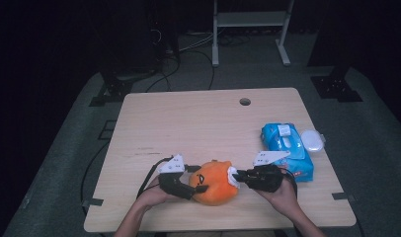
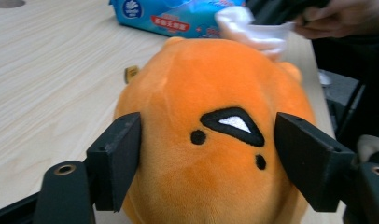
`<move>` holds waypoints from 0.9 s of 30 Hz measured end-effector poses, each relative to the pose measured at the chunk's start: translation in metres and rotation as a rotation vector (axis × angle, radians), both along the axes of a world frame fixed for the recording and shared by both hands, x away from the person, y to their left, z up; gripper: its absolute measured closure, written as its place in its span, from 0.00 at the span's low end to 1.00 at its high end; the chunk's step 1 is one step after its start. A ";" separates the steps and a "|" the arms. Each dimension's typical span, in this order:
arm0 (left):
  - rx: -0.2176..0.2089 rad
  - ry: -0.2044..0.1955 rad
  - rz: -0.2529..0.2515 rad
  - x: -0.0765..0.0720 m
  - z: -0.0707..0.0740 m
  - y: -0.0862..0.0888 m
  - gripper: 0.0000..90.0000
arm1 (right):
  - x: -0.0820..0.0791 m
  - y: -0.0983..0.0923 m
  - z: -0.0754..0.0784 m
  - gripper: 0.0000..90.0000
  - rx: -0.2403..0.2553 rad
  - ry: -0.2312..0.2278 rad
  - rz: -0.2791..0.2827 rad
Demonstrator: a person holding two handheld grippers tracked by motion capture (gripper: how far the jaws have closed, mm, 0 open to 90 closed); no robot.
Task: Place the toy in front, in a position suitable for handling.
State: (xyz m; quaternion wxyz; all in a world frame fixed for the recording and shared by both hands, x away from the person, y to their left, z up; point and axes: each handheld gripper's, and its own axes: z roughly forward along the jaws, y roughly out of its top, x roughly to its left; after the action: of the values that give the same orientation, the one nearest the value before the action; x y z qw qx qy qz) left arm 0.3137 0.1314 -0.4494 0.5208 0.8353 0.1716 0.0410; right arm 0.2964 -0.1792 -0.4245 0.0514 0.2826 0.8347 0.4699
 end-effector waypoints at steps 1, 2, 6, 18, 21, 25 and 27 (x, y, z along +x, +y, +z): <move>-0.002 0.002 0.015 0.000 -0.001 -0.001 0.29 | -0.007 0.002 0.003 0.90 0.005 -0.012 0.023; -0.002 0.002 0.015 0.000 -0.001 -0.001 0.29 | -0.010 0.005 0.006 0.90 0.015 -0.020 0.046; -0.005 -0.004 0.031 0.001 0.000 -0.006 0.26 | -0.018 0.019 0.008 0.90 -0.024 -0.058 0.075; -0.010 -0.029 0.041 -0.001 0.006 -0.008 0.31 | -0.013 0.014 0.009 0.90 -0.002 -0.050 0.028; 0.006 -0.043 0.041 -0.003 0.008 -0.012 0.26 | -0.020 0.028 0.010 0.90 -0.032 -0.080 0.064; -0.025 0.000 0.054 0.000 0.005 -0.005 0.20 | -0.015 0.026 0.010 0.90 -0.033 -0.075 0.054; -0.030 0.006 0.046 0.000 0.005 -0.004 0.27 | -0.013 0.020 0.011 0.90 -0.029 -0.079 0.034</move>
State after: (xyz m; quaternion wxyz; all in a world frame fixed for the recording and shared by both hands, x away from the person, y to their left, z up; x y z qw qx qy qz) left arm 0.3138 0.1271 -0.4447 0.5317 0.8233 0.1928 0.0479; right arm 0.2837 -0.1591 -0.4137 0.0802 0.2491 0.8433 0.4694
